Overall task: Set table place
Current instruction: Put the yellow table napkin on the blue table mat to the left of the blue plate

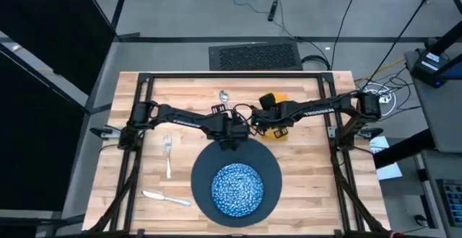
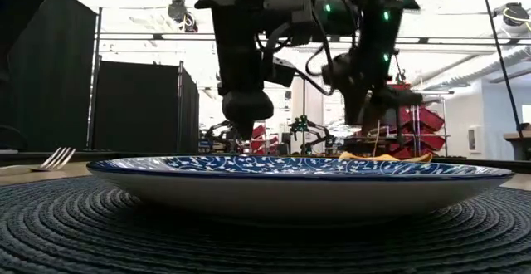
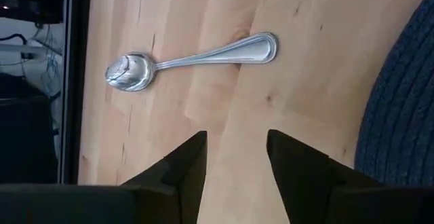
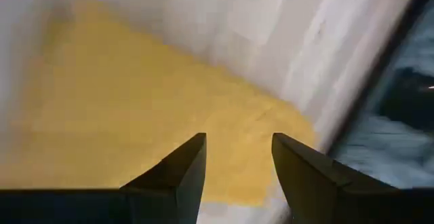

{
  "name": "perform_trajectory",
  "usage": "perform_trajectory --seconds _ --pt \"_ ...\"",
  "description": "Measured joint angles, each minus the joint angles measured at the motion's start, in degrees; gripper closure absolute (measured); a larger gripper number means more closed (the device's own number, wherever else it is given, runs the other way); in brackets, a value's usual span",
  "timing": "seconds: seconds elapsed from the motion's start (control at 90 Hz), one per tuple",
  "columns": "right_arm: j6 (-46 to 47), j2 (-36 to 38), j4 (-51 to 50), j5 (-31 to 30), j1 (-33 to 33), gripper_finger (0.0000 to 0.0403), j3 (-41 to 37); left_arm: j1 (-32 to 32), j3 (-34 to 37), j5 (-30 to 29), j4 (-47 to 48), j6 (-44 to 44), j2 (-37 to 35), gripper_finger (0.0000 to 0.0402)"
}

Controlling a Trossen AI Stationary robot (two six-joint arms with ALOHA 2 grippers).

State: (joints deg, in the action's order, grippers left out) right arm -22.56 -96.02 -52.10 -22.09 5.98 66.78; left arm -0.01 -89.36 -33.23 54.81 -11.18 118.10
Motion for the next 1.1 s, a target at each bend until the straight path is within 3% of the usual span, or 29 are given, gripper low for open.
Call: perform_trajectory --seconds 0.111,0.244,0.678,1.1 --pt "10.7 0.0 -5.1 12.8 0.5 0.0243 2.4 0.0 0.0 0.0 1.3 -0.3 0.0 0.0257" --pt "18.4 0.1 -9.1 20.9 0.3 0.0243 2.3 0.0 0.0 0.0 1.7 -0.4 0.0 0.0257" --pt "34.0 0.4 -15.4 17.8 -1.8 0.0243 -3.5 -0.2 0.0 0.0 1.9 -2.0 0.0 0.0257" --pt "26.8 7.5 -3.3 15.8 -8.2 0.0243 -13.4 -0.5 0.0 0.0 0.6 -2.0 0.0 0.0257"
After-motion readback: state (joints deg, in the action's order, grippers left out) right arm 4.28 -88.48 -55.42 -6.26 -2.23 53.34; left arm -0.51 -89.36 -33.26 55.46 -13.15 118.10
